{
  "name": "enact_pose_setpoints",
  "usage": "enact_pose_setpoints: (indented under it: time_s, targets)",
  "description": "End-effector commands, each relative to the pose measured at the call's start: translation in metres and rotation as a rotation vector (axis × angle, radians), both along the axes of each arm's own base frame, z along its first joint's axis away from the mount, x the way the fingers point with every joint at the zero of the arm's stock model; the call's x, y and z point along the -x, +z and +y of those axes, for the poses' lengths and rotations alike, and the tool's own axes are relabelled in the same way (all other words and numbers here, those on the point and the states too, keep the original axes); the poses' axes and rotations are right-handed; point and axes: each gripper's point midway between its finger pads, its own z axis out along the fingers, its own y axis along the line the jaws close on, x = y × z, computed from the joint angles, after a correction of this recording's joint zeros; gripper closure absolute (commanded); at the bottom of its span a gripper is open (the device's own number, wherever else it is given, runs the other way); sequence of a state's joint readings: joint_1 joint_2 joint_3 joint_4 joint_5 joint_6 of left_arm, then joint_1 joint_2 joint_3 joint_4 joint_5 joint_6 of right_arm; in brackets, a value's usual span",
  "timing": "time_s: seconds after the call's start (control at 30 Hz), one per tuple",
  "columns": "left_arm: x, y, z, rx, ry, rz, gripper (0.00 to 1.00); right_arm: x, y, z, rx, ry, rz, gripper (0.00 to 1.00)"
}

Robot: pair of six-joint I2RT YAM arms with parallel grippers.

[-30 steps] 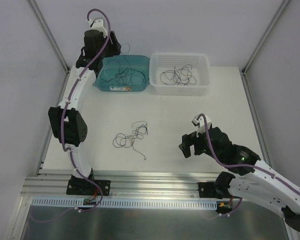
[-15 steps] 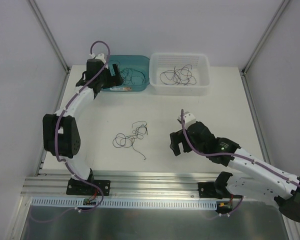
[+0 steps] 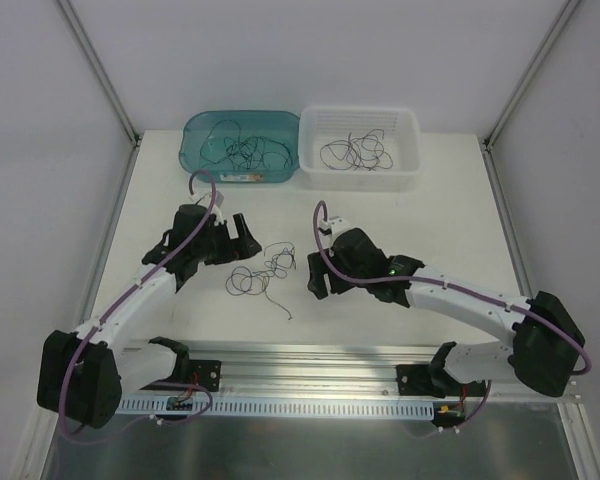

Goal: Untangle the cables

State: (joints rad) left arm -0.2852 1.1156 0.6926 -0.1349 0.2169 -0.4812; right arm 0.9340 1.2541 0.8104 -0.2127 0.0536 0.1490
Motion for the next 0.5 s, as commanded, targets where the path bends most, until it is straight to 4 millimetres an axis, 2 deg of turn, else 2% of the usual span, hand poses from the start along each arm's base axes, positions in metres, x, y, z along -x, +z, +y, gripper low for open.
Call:
enact_pose_setpoints:
  time_s: [0.0, 0.07, 0.1, 0.13, 0.2, 0.23, 0.33, 0.47]
  targets:
    - [0.03, -0.007, -0.007, 0.058, -0.026, 0.019, 0.07, -0.02, 0.018, 0.044, -0.111, 0.03, -0.033, 0.27]
    - [0.04, -0.009, -0.009, 0.082, -0.029, 0.018, 0.08, -0.024, 0.016, 0.058, -0.129, 0.062, -0.034, 0.32]
    - [0.047, -0.017, -0.009, 0.084, -0.032, 0.037, 0.08, -0.027, 0.018, 0.067, -0.141, 0.075, -0.03, 0.38]
    - [0.051, -0.018, -0.009, 0.096, -0.027, 0.043, 0.08, -0.029, 0.006, 0.072, -0.123, 0.081, -0.014, 0.4]
    - [0.058, -0.022, -0.009, 0.106, -0.026, 0.044, 0.08, -0.034, 0.004, 0.086, -0.148, 0.102, -0.013, 0.45]
    - [0.06, -0.022, -0.009, 0.109, -0.029, 0.044, 0.08, -0.037, -0.005, 0.092, -0.14, 0.109, -0.003, 0.47]
    - [0.065, -0.025, -0.008, 0.121, -0.023, 0.051, 0.08, -0.045, -0.005, 0.109, -0.169, 0.14, -0.016, 0.5]
    - [0.068, -0.029, -0.008, 0.131, -0.015, 0.064, 0.08, -0.053, -0.027, 0.124, -0.139, 0.164, 0.004, 0.53]
